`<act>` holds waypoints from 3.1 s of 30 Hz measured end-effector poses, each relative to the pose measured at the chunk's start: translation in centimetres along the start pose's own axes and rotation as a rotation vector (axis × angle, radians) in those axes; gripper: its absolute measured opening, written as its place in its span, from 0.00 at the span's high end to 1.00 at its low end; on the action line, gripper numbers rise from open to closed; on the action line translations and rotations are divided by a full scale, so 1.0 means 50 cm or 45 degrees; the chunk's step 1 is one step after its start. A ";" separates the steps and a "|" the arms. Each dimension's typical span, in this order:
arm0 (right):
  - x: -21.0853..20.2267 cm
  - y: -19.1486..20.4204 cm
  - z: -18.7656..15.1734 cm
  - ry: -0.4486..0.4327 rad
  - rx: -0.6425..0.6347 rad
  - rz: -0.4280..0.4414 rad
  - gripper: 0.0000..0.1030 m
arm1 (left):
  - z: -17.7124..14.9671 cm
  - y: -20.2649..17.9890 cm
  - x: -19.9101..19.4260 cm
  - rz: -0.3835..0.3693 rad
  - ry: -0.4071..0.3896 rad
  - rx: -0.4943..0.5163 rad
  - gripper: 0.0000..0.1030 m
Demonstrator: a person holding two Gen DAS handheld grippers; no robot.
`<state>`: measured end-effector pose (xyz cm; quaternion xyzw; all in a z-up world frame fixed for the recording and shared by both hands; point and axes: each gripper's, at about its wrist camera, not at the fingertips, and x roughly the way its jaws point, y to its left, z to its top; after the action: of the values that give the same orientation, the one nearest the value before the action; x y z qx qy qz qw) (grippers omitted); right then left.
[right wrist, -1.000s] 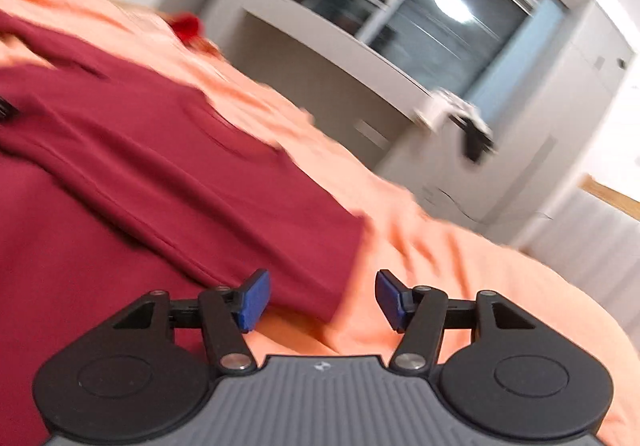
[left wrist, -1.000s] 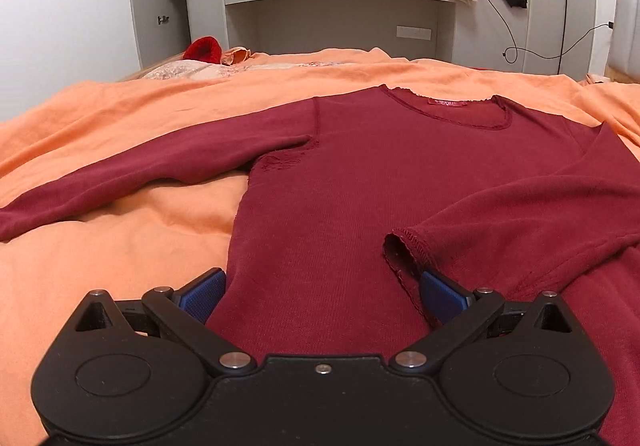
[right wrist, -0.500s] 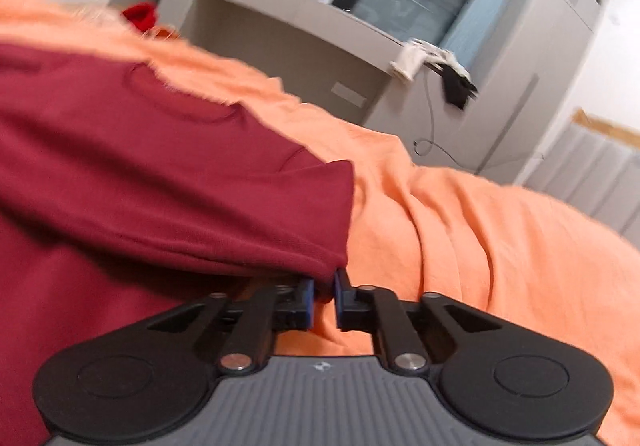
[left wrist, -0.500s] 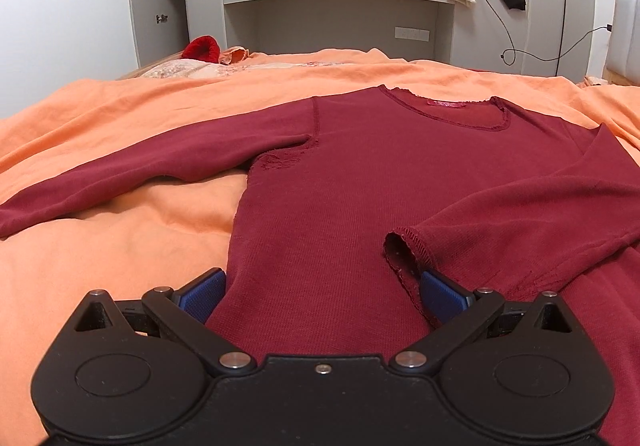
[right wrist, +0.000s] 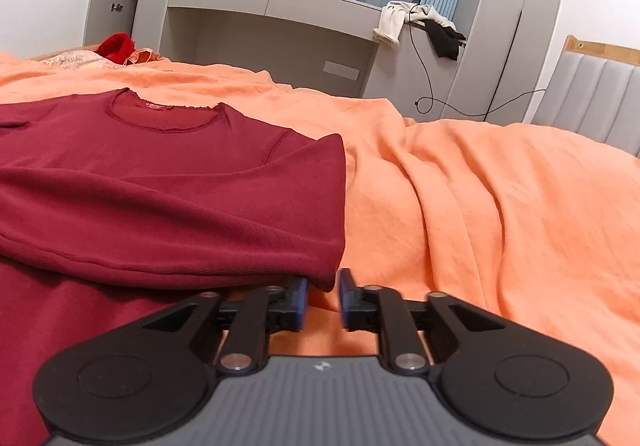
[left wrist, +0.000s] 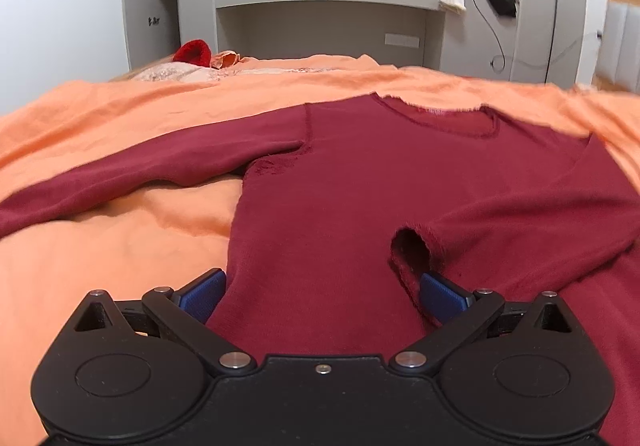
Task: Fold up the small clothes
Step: 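Open the right gripper to release the sleeve on the shirt, then grasp the other sleeve cuff with the left gripper and lift it, then lay the sleeve across the shirt body and open the left gripper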
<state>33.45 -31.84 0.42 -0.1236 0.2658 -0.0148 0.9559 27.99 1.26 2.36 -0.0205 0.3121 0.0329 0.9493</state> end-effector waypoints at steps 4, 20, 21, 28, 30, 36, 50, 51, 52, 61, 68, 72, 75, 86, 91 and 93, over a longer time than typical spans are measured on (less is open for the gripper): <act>-0.034 -0.005 -0.002 -0.029 -0.006 0.001 0.38 | 0.015 0.056 -0.018 -0.001 -0.063 -0.139 0.01; -0.196 0.054 0.004 -0.356 0.006 0.395 0.00 | 0.023 0.441 -0.087 0.268 -0.276 -0.688 0.01; -0.200 0.061 0.008 -0.361 0.002 0.413 0.00 | 0.020 0.462 -0.083 0.251 -0.258 -0.742 0.01; -0.219 0.098 0.020 -0.370 0.021 0.527 0.00 | 0.010 0.525 -0.048 0.216 -0.259 -0.893 0.01; -0.219 0.108 0.020 -0.364 0.011 0.538 0.00 | 0.013 0.530 -0.033 0.276 -0.259 -0.909 0.01; -0.211 0.115 0.006 -0.326 0.003 0.542 0.00 | 0.020 0.545 -0.010 0.462 -0.263 -0.950 0.11; -0.198 0.114 -0.007 -0.291 -0.003 0.542 0.00 | 0.005 0.585 -0.037 0.644 -0.382 -1.191 0.96; -0.199 0.115 -0.005 -0.292 -0.003 0.541 0.00 | 0.008 0.585 -0.040 0.635 -0.397 -1.187 0.96; -0.200 0.116 -0.005 -0.294 -0.004 0.540 0.00 | 0.012 0.584 -0.044 0.630 -0.414 -1.183 0.96; -0.211 0.106 -0.006 -0.324 0.002 0.531 0.00 | 0.124 0.414 -0.108 0.420 -0.719 -0.788 0.96; -0.217 0.086 -0.008 -0.344 0.028 0.502 0.00 | 0.186 0.193 -0.140 0.076 -0.824 -0.414 0.96; -0.216 0.075 -0.012 -0.345 0.047 0.477 0.00 | 0.186 0.070 -0.139 -0.113 -0.793 -0.303 0.96; -0.214 0.064 -0.014 -0.343 0.061 0.458 0.00 | 0.166 -0.022 -0.128 -0.246 -0.738 -0.201 0.96; -0.207 0.038 -0.018 -0.343 0.088 0.382 0.00 | 0.019 -0.188 -0.049 -0.430 -0.492 0.142 0.96; -0.201 0.033 -0.018 -0.333 0.100 0.343 0.00 | -0.025 -0.189 -0.045 -0.483 -0.439 0.267 0.96; -0.200 0.033 -0.017 -0.330 0.105 0.334 0.00 | -0.035 -0.192 -0.037 -0.510 -0.393 0.310 0.95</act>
<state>24.35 -29.52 4.35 -0.0495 0.1537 0.1153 0.9801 26.17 -8.49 2.22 0.0375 0.1552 -0.1906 0.9686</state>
